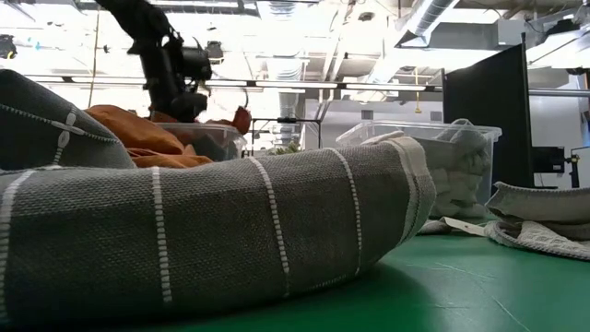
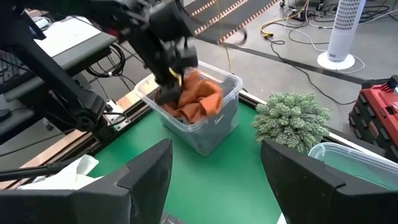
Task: Sort towels by color in basket
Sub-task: Put the orange towel into the left transparent bin
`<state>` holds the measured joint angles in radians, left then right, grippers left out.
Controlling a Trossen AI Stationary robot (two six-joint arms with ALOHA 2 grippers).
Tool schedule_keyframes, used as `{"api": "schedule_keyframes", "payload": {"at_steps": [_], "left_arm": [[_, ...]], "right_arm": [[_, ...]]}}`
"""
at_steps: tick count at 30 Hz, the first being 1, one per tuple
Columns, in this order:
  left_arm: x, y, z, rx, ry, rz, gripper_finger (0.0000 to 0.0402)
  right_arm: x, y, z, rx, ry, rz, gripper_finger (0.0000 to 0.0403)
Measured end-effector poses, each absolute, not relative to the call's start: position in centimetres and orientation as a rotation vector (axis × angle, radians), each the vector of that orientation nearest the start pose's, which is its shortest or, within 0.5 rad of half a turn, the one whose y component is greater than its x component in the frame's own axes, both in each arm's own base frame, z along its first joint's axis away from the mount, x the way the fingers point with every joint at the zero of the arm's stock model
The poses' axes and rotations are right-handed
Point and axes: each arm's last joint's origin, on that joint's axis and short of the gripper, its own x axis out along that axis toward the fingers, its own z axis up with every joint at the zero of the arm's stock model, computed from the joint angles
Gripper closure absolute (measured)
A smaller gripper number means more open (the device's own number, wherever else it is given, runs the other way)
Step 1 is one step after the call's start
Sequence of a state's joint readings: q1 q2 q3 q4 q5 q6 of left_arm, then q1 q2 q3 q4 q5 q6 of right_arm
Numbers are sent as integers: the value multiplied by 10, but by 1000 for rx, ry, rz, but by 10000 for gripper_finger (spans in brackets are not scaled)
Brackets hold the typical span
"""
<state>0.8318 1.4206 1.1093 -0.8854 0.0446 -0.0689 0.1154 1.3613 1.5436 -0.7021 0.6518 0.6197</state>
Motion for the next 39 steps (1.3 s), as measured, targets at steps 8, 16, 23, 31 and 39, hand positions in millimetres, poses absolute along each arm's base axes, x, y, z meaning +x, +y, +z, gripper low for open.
{"api": "schedule_keyframes", "payload": {"at_steps": [8,16,23,31,39], "left_arm": [[181,197,315,-473,1033,721,226],[197,194,342,-211,954,555,226],[206,197,312,-176,890,379,226],[198,189,226,-366,979,387,226],[190,186,277,-319,952,457,226]], "right_arm": [[274,14,420,397,306,-651,117],[274,14,420,411,301,-654,117],[275,14,421,427,284,-654,117],[276,14,424,443,248,-645,117],[276,14,424,428,255,-643,117]]}}
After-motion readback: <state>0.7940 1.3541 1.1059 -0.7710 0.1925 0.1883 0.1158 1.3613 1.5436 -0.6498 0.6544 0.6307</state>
